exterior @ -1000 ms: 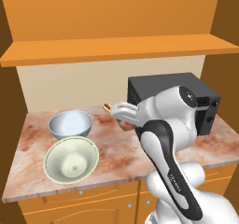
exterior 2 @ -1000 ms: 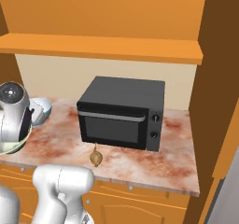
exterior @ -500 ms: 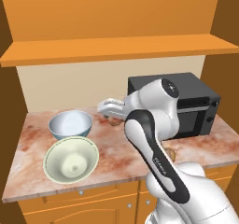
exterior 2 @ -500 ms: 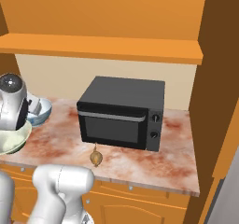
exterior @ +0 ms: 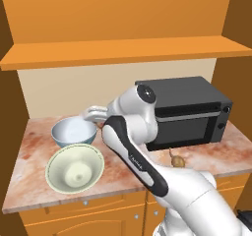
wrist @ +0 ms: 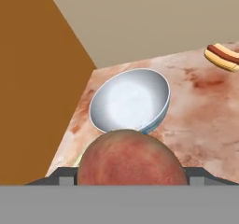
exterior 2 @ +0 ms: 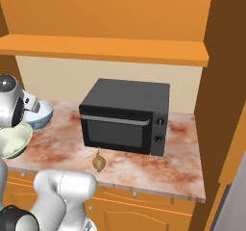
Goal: Pick both bowls and place them on the counter. Then place the peach in one bowl and place the onion in the other bowl.
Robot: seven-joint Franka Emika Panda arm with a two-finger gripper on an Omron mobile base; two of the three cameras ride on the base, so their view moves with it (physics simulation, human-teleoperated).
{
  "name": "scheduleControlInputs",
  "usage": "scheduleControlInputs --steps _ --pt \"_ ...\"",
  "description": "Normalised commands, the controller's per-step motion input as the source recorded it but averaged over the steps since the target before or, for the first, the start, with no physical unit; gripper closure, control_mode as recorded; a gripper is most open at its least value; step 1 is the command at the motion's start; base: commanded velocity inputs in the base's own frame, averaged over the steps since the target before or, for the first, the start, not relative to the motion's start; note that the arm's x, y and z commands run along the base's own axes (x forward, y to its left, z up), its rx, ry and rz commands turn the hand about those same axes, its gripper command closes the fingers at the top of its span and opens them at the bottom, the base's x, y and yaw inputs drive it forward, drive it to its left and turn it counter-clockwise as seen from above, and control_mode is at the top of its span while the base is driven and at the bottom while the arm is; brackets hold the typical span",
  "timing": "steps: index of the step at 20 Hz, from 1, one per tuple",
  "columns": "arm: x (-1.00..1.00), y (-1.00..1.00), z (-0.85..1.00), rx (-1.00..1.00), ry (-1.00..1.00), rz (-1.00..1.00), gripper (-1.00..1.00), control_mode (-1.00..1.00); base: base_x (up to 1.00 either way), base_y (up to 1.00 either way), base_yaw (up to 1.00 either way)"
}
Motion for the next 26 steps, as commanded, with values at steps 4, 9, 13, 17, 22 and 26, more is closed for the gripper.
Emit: scheduleControlInputs --steps 4,9,13,17,22,26 --pt "0.6 0.17 -0.08 -0.04 0.0 0.0 1.0 -1.0 0.0 0.0 0.0" --pt "0.48 0.26 -0.16 -0.07 0.01 0.0 1.0 -1.0 0.0 0.0 0.0" --pt "0.41 0.33 -0.4 -0.13 0.0 0.0 1.0 -1.0 0.0 0.0 0.0" --pt "0.33 0.23 -0.35 -0.1 0.0 0.0 1.0 -1.0 0.0 0.0 0.0" --pt "0.37 0.16 -0.24 -0.07 -0.01 0.0 1.0 -1.0 0.0 0.0 0.0" --pt "0.32 0.19 -0.08 -0.02 0.0 0.0 1.0 -1.0 0.0 0.0 0.0"
